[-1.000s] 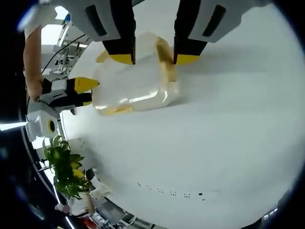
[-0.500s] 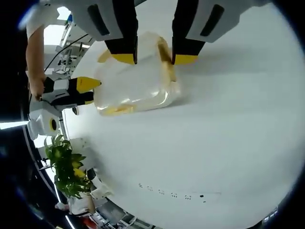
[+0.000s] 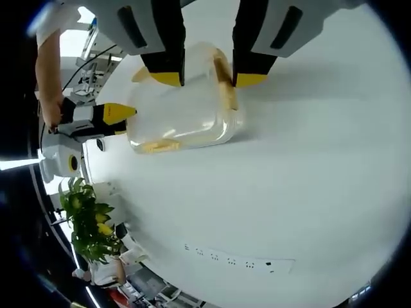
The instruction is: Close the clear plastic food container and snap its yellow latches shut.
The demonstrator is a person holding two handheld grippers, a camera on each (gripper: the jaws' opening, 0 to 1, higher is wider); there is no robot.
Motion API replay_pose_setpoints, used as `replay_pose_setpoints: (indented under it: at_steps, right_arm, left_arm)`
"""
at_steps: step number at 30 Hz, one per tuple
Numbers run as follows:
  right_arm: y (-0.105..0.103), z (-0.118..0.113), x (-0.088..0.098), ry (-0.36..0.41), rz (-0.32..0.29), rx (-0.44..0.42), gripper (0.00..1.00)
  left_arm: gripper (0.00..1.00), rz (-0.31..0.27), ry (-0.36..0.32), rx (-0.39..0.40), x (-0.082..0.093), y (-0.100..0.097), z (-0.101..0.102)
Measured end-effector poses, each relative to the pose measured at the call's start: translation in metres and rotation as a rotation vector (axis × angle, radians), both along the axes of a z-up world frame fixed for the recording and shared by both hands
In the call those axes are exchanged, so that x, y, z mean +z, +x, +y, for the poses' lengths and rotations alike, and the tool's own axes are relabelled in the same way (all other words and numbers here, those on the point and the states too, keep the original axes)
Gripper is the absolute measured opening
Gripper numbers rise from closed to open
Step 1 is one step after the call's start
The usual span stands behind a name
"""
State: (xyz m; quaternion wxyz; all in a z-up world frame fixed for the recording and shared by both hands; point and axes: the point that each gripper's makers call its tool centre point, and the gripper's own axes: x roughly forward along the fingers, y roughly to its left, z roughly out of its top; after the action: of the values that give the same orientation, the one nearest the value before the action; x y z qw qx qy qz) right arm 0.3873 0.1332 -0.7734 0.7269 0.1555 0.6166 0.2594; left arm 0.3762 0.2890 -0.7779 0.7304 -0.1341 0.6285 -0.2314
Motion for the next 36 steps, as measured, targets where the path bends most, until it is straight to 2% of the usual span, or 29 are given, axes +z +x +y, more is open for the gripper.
replay_pose_setpoints:
  at_steps: [8,11,12,14,16,18,20,21,24,25,27,28,29,30,32,34,36]
  right_arm:
    - [-0.007,-0.003,-0.002,0.006,-0.019,0.019,0.24]
    - [-0.008,-0.003,-0.003,0.004,-0.028,0.036,0.26]
    - [-0.009,-0.004,-0.003,0.007,-0.053,0.052,0.26]
    - [-0.011,-0.003,-0.003,0.006,-0.095,0.09,0.28]
    - [-0.018,0.0,-0.003,-0.008,-0.104,0.103,0.29]
    - [-0.019,-0.001,-0.002,-0.033,-0.154,0.167,0.3]
    - [-0.02,-0.003,-0.001,-0.094,-0.188,0.198,0.33]
    - [-0.013,-0.003,-0.001,-0.118,-0.199,0.224,0.33]
    - [-0.014,-0.006,0.004,-0.169,-0.236,0.309,0.24]
    - [-0.007,-0.009,0.007,-0.199,-0.276,0.327,0.23]
    - [0.001,-0.015,0.014,-0.247,-0.324,0.339,0.28]
    - [0.003,-0.017,0.015,-0.26,-0.337,0.344,0.31]
    - [0.012,-0.017,0.019,-0.282,-0.383,0.372,0.3]
    - [0.016,-0.014,0.023,-0.277,-0.423,0.395,0.28]
    - [0.02,-0.009,0.03,-0.274,-0.45,0.383,0.21]
    - [0.022,0.002,0.035,-0.233,-0.454,0.37,0.25]
    - [0.024,0.02,0.04,-0.18,-0.496,0.406,0.26]
  left_arm:
    - [0.23,-0.025,-0.012,-0.023,-0.001,-0.001,0.001]
    - [0.24,-0.102,0.009,-0.093,0.001,0.003,0.002]
    - [0.25,-0.154,0.027,-0.14,0.002,0.004,0.0]
    - [0.26,-0.221,0.045,-0.187,0.003,0.006,-0.001]
    - [0.28,-0.27,0.074,-0.238,0.004,0.007,0.001]
    - [0.31,-0.273,0.088,-0.249,0.004,0.006,0.001]
    - [0.34,-0.327,0.123,-0.318,0.005,0.008,0.003]
    - [0.34,-0.343,0.126,-0.379,0.006,0.005,0.002]
    - [0.34,-0.385,0.168,-0.442,0.009,0.003,0.006]
    - [0.35,-0.434,0.163,-0.466,0.014,0.006,0.004]
    - [0.35,-0.497,0.177,-0.494,0.021,0.011,0.004]
    - [0.34,-0.517,0.174,-0.497,0.025,0.013,0.002]
    - [0.33,-0.559,0.157,-0.527,0.031,0.015,-0.002]
    - [0.29,-0.628,0.131,-0.549,0.04,0.018,-0.01]
    - [0.19,-0.704,0.075,-0.628,0.051,0.013,-0.024]
    - [0.22,-0.744,0.014,-0.647,0.059,0.007,-0.039]
    - [0.23,-0.734,-0.038,-0.645,0.061,0.0,-0.051]
